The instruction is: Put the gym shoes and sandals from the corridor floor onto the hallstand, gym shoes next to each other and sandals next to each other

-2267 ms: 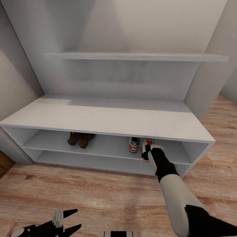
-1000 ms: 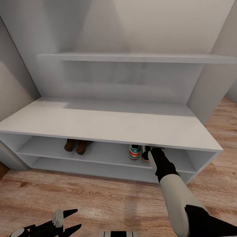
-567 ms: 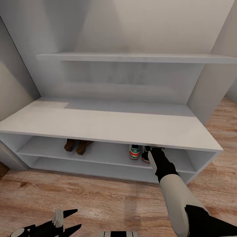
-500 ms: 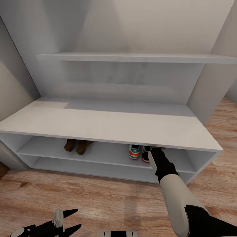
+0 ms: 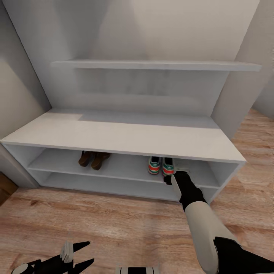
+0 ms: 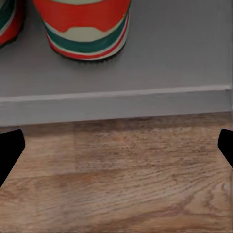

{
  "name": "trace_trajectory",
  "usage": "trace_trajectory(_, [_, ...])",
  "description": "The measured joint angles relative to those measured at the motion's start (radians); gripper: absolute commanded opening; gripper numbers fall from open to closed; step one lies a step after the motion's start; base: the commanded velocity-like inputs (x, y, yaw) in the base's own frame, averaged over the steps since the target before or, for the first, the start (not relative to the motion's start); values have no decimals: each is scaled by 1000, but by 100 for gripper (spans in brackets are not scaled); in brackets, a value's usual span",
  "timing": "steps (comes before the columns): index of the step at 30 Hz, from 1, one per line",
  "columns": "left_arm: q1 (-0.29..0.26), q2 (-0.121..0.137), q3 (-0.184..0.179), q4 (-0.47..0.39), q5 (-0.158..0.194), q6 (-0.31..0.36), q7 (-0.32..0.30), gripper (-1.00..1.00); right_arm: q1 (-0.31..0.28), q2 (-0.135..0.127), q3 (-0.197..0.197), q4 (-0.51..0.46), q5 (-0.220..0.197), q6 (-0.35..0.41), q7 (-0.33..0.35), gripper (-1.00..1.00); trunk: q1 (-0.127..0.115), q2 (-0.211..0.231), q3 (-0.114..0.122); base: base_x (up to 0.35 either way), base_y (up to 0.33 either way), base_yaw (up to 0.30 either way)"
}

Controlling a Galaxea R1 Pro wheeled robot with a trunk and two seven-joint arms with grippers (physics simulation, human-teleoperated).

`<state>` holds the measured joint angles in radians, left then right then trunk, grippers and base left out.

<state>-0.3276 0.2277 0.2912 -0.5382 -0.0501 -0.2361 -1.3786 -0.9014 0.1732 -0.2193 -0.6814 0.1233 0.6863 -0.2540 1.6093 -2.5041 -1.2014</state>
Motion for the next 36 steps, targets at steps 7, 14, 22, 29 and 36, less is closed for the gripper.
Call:
trace_trajectory(7, [0, 0, 0, 0, 0, 0, 0, 100, 0, 0, 0, 0, 0, 0, 0, 100, 0, 0, 0, -336, 0, 0])
trace_trajectory(14, [0, 1, 0, 0, 3, 0, 0, 100, 1, 0, 0, 13, 0, 0, 0, 100, 0, 0, 0, -328, 0, 0])
trace_trajectory(22, [0, 1, 0, 0, 3, 0, 0, 100, 3, 0, 0, 42, 0, -17, 0, 100, 0, 0, 0, -138, 0, 0])
trace_trajectory(29, [0, 2, 0, -1, 2, 0, 0, 100, 5, 0, 2, 87, 1, -97, 2, 100, -1, 0, 0, -21, 0, 0])
trace_trajectory(36, [0, 3, -1, -2, 2, 0, 0, 100, 18, 0, 3, 177, 1, -216, 4, 100, -1, 0, 0, -2, 0, 0])
